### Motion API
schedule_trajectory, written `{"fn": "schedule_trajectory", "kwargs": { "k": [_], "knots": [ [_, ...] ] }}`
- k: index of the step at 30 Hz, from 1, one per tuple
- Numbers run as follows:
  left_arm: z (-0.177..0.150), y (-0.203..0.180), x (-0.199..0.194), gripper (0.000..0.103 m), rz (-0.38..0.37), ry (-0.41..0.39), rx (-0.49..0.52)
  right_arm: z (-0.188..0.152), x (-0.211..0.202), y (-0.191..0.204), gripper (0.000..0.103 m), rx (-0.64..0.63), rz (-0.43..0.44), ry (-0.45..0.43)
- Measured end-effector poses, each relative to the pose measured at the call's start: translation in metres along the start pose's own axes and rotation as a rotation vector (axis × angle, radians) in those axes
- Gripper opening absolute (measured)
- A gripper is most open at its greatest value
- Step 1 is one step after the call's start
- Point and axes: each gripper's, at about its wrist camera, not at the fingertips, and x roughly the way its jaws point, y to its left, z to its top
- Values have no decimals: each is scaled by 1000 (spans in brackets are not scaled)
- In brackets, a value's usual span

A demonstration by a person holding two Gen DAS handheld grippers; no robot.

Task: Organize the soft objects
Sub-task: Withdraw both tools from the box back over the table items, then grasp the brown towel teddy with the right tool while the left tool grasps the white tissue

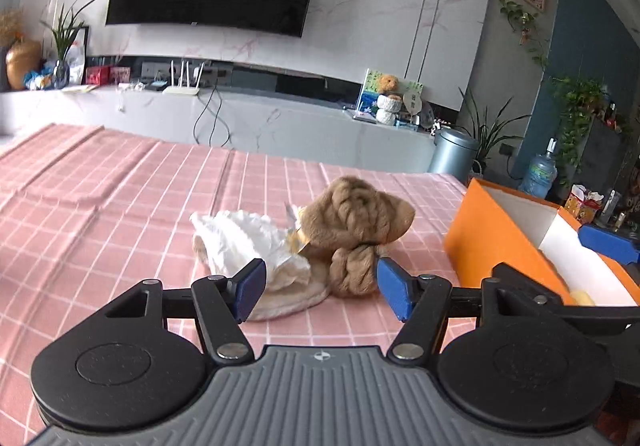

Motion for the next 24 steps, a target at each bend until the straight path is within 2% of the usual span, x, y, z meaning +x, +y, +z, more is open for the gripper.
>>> {"fn": "schedule_trajectory", "kwargs": {
  "k": [3,9,13,15,19,24],
  "knots": [
    [-3,7,2,75,11,9,-1,-2,8,6,88,8,34,40],
    [-3,17,9,65,20,33,2,-1,29,15,88,32,85,100],
    [1,25,15,49,22,44,-3,3,43,21,87,25,103,115],
    [4,28,19,45,13,48,6,6,51,23,83,26,118,124],
    [10,35,29,35,-14,66,-1,15,69,26,81,36,127,134],
    [17,41,41,34,-39,80,-21,23,89,27,75,48,141,152]
  ]
}}
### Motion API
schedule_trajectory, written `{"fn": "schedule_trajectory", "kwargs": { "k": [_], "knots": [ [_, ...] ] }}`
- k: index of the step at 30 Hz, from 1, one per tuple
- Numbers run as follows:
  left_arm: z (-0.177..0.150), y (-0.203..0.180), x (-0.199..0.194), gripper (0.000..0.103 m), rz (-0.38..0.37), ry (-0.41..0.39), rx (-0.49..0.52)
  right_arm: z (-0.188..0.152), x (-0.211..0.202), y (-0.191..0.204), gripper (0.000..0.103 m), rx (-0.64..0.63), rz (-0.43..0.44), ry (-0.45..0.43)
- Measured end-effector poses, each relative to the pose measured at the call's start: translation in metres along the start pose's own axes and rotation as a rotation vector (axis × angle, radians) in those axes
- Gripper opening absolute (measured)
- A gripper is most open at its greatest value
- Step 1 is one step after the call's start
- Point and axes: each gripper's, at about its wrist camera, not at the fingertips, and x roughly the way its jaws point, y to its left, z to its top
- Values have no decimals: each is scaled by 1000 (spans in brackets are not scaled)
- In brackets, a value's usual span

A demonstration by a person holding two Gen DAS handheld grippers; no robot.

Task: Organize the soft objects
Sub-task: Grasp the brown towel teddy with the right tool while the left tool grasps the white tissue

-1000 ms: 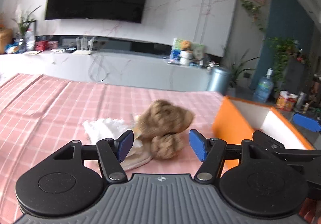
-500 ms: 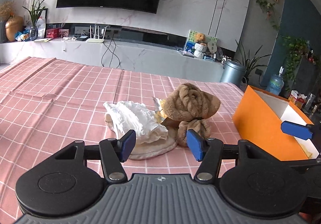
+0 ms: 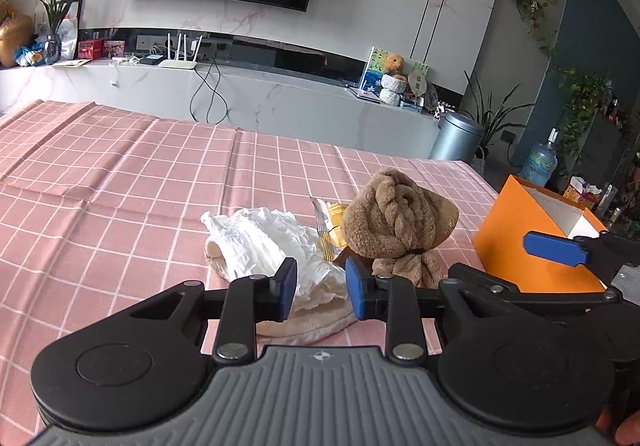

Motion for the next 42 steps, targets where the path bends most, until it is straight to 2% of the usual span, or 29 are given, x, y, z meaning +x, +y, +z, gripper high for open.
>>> {"fn": "schedule_trajectory", "kwargs": {
  "k": [6,8,11,16,20,23,24,25,28,31,32,33,36,42],
  "knots": [
    [8,7,15,36,-24,5,-5,10,22,-6,75,43,4,13],
    [11,12,21,49,-10,12,-13,15,30,-8,76,67,15,16],
    [14,20,26,60,20,10,-38,21,42,-4,77,69,25,24],
    [17,34,38,70,84,41,-66,32,63,0,88,138,39,26],
    [11,47,53,73,63,118,-168,31,86,6,89,145,38,90],
    [7,48,59,73,78,124,-183,22,99,3,83,187,66,139],
    [7,47,59,72,84,116,-179,19,102,3,74,192,71,150],
    [7,46,59,72,92,107,-173,17,104,3,67,189,68,157],
    [10,41,57,67,111,78,-132,14,102,5,60,178,75,146],
    [12,31,57,44,134,70,-75,13,99,7,54,168,70,138],
    [13,28,55,33,146,60,-52,13,97,7,53,167,73,137],
    [12,25,54,27,154,51,-31,13,95,7,52,165,73,135],
    [13,21,48,19,160,33,-8,13,85,5,52,156,62,123],
    [17,12,28,16,145,-11,-8,12,50,3,52,139,63,76]
  ]
}}
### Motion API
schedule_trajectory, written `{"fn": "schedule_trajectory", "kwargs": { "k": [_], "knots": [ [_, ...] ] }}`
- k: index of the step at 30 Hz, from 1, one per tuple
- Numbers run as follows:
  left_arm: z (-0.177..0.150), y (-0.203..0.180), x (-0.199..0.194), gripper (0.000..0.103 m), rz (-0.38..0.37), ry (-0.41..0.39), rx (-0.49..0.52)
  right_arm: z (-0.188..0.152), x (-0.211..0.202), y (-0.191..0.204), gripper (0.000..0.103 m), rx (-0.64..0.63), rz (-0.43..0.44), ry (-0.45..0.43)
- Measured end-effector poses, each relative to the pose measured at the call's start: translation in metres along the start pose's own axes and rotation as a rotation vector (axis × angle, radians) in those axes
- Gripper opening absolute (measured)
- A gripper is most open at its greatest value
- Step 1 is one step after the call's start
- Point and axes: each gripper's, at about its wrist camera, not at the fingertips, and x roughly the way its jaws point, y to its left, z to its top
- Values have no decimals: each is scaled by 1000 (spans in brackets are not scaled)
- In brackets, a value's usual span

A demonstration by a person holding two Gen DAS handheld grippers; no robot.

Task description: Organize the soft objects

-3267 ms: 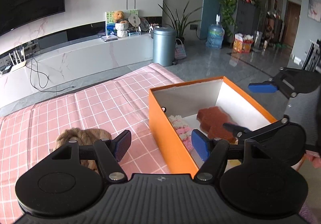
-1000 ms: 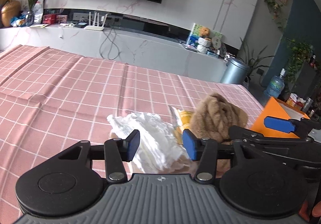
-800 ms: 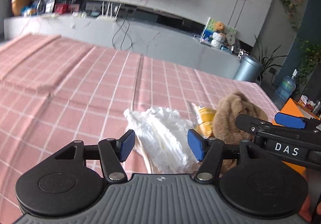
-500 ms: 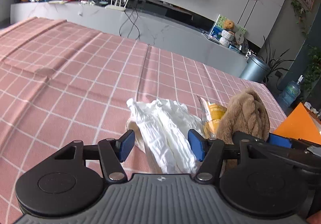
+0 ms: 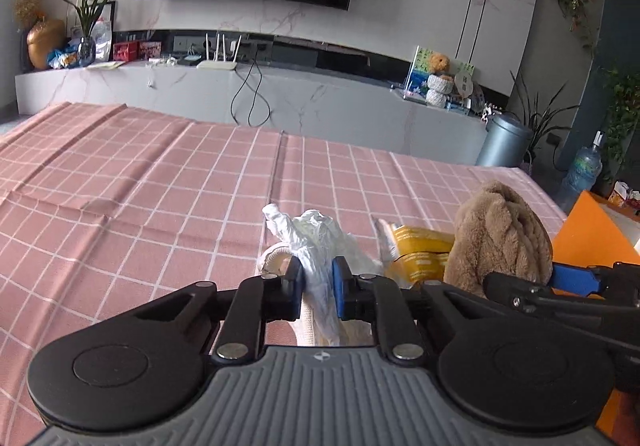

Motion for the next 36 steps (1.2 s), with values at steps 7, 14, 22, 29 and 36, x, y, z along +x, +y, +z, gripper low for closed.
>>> {"fn": "schedule_trajectory", "kwargs": {
  "k": [7,14,22,29,36],
  "knots": [
    [1,-4,-29,15,11,-29,14,-9,-36,-7,52,7,-1,-28],
    [8,-4,-59,15,23,-72,9,-12,-71,-14,52,27,43,-53],
    [13,-11,-90,15,-3,-124,14,-17,-116,-27,52,45,52,-114],
    [18,-18,-117,15,-35,-180,14,-22,-148,-45,52,95,54,-157],
    [25,-26,-132,15,-89,-220,17,-28,-175,-61,52,140,49,-200]
  ]
}}
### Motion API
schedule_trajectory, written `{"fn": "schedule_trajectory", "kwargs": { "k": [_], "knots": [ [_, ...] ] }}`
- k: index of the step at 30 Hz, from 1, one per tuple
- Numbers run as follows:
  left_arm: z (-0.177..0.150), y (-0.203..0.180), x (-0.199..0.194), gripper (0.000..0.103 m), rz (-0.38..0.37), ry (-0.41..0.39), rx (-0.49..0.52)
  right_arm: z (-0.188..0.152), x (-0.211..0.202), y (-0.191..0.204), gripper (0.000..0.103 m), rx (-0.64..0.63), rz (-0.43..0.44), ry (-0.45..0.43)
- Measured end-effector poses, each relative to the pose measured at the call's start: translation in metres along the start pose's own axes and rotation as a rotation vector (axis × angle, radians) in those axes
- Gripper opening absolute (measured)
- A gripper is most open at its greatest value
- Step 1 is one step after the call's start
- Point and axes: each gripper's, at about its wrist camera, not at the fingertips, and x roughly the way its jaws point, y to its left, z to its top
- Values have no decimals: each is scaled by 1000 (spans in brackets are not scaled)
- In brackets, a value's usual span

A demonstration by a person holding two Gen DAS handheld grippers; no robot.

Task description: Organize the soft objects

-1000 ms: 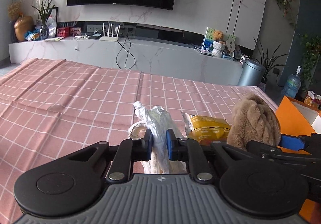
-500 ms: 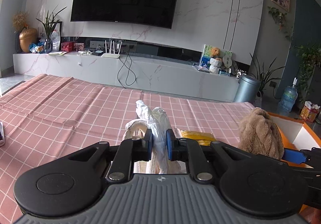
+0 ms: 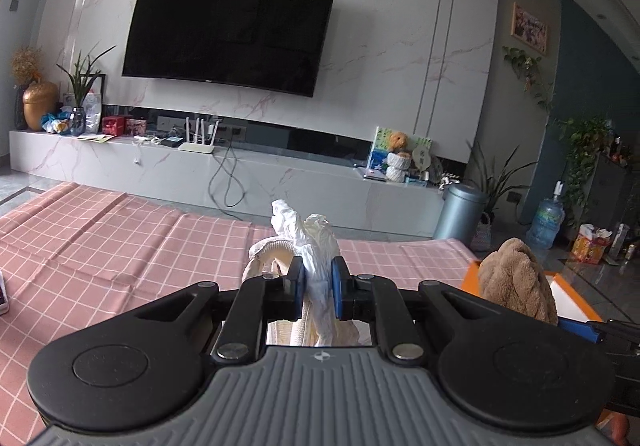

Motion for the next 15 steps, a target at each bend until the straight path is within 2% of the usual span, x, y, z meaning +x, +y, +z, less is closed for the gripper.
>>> {"fn": "schedule_trajectory", "kwargs": {
  "k": [3,8,13,15],
  "knots": [
    [-4,4,7,15,-32,41,-41,-2,-8,-2,53,1,-1,-9],
    [-42,26,35,15,-64,195,-160,-12,-12,2,53,-2,14,8],
    [-74,45,48,15,-3,291,-138,-29,-9,8,53,-11,32,53],
    [-82,49,49,16,48,324,-106,-34,-7,12,53,-20,44,68]
  ]
}}
